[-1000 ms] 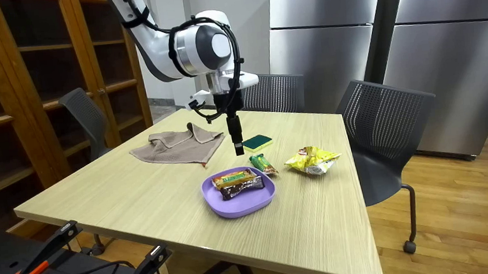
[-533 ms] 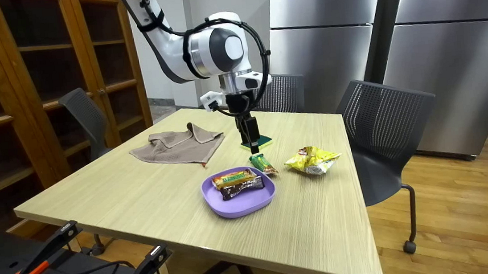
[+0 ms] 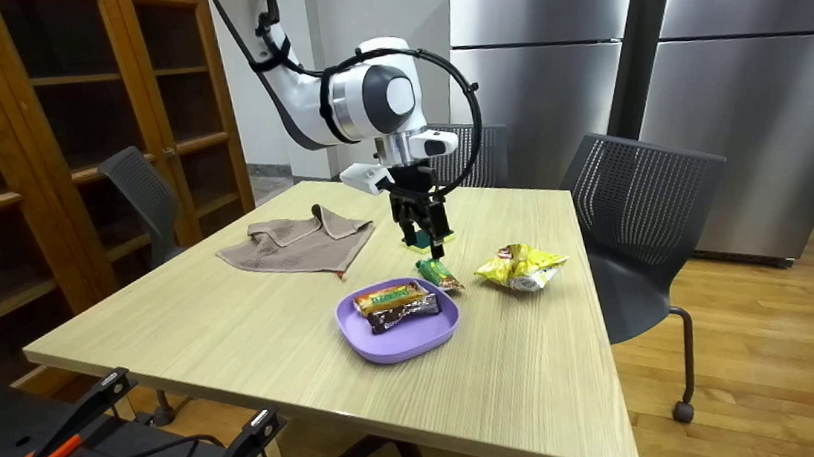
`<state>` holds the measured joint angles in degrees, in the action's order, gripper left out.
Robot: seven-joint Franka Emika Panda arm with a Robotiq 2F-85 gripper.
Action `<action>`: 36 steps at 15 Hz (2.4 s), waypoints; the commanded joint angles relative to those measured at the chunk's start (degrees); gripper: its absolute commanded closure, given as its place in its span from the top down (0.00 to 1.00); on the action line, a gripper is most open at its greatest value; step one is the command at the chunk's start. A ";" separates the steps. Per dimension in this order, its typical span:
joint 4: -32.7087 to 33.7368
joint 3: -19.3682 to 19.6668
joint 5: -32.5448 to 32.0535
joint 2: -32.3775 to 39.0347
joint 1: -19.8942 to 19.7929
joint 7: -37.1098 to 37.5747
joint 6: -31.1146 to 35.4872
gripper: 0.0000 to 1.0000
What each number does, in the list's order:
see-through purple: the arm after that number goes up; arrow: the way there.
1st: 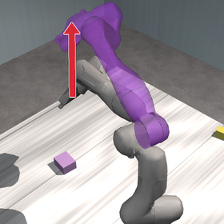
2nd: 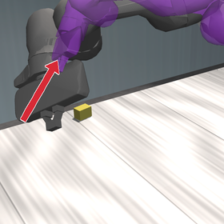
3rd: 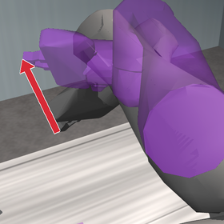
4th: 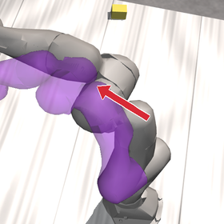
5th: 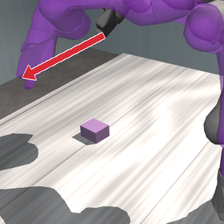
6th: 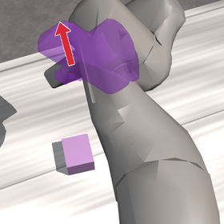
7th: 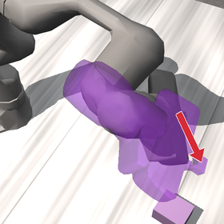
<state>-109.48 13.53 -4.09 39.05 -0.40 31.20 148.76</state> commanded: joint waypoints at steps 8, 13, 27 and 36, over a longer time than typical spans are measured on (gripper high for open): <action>6.01 -5.30 4.13 4.87 -5.90 -19.38 1.37 1.00; 7.55 -7.91 5.82 6.27 -9.06 -26.60 1.39 1.00; 10.70 -8.62 3.97 10.68 -9.37 -35.96 4.64 1.00; 13.92 -8.74 3.64 13.02 -9.28 -37.46 4.22 1.00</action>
<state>-98.13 6.04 0.37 50.65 -8.40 -4.65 153.34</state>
